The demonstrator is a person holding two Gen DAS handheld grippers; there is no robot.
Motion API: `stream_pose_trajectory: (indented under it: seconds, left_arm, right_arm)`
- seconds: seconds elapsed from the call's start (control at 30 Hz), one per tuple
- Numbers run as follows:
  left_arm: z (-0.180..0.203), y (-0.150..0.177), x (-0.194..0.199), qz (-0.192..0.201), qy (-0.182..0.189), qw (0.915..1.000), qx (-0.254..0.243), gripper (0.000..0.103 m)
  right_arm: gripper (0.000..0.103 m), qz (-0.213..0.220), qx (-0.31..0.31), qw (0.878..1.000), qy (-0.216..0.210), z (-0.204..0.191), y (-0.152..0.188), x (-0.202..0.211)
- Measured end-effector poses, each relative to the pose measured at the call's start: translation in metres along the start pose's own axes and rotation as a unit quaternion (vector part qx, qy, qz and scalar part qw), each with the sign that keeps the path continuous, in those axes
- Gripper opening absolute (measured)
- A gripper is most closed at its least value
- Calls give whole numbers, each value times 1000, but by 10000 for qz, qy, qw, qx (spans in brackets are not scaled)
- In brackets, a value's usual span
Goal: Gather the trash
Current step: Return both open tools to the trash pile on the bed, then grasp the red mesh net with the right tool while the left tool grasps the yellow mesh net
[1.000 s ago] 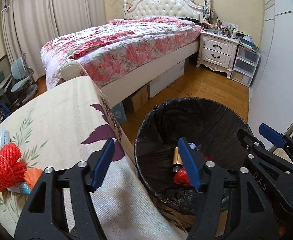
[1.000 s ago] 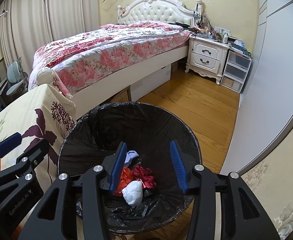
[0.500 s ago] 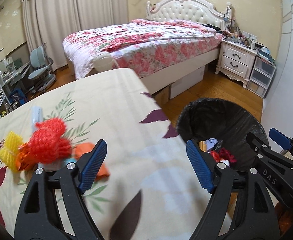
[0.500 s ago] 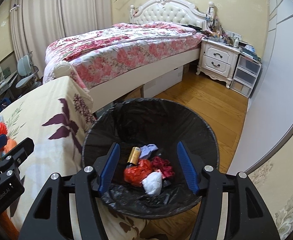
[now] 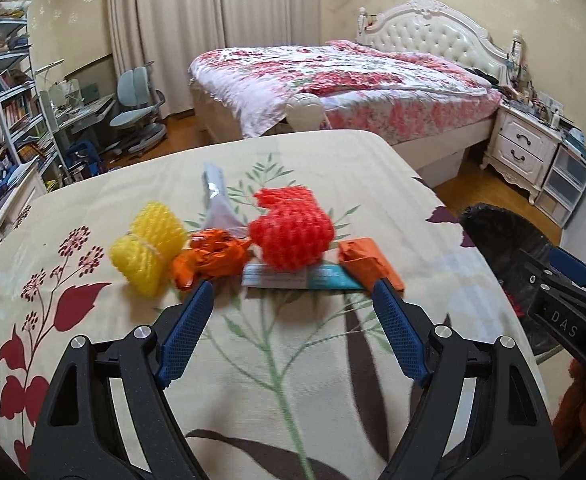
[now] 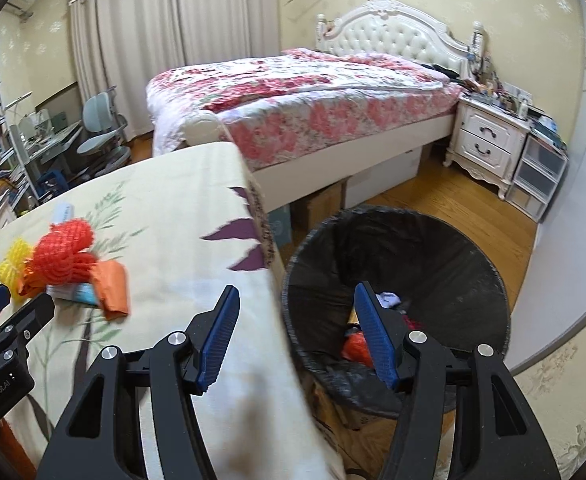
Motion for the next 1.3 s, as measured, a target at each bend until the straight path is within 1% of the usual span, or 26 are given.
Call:
stream_pose_trajectory:
  seconds: [0.3, 0.47, 0.57, 0.63, 0.87, 1.0, 1.3]
  left_arm:
    - [-75, -12, 9, 98, -427, 9982, 420, 80]
    - [-107, -18, 8, 103, -633, 9958, 648, 80]
    - [-124, -20, 7, 107, -724, 9946, 733, 80]
    - [-133, -21, 7, 118, -784, 9938, 778, 80]
    - [-149, -23, 3, 102, -876, 9923, 869, 80]
    - [-155, -23, -3, 40, -866, 9920, 922, 80]
    - [-153, -19, -13, -54, -800, 9924, 932, 80]
  right_arm:
    - [59, 232, 511, 9975, -431, -65, -31, 8]
    - [59, 341, 734, 9946, -656, -97, -48, 9]
    - [63, 393, 809, 9928, -785, -115, -57, 9]
    - [63, 393, 874, 9916, -868, -125, -62, 7]
    - [64, 239, 1084, 9883, -1047, -157, -65, -11]
    - [66, 144, 1105, 9872, -1144, -164, -63, -18]
    - [66, -110, 1049, 9858, -1304, -174, -53, -29]
Point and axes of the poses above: each gripper's, at about its wrist camera, not at the fingertips, and x roughly against the way its jaws point, z to its right, y to its underside, the point moved 4 cm from there along -x, roughly the way its jaws point, and after that the axes turned 13 degrees about x, right-handed, at the moved point
